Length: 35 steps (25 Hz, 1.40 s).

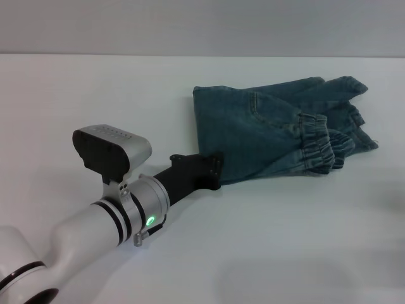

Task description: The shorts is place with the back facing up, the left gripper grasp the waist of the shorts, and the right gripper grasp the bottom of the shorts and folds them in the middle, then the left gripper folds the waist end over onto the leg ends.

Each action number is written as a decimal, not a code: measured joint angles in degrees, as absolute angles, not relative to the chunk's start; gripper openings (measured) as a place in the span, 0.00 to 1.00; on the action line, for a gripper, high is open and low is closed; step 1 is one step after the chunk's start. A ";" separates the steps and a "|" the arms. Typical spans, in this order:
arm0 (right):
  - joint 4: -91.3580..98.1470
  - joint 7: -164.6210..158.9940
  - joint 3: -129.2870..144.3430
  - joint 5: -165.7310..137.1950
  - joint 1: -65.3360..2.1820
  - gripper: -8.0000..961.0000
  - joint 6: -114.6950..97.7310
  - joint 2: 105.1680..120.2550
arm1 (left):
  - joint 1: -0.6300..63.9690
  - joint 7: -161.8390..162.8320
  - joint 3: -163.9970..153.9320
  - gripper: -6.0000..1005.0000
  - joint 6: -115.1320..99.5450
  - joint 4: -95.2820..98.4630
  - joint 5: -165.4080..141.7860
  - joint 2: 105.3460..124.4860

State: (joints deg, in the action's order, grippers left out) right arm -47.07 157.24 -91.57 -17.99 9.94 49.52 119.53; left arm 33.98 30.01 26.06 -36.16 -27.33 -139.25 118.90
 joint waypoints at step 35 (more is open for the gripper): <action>-46.85 157.06 -88.91 -17.84 12.16 0.16 52.25 119.53 | 34.84 33.04 26.70 0.04 -38.25 -28.43 -139.32 118.06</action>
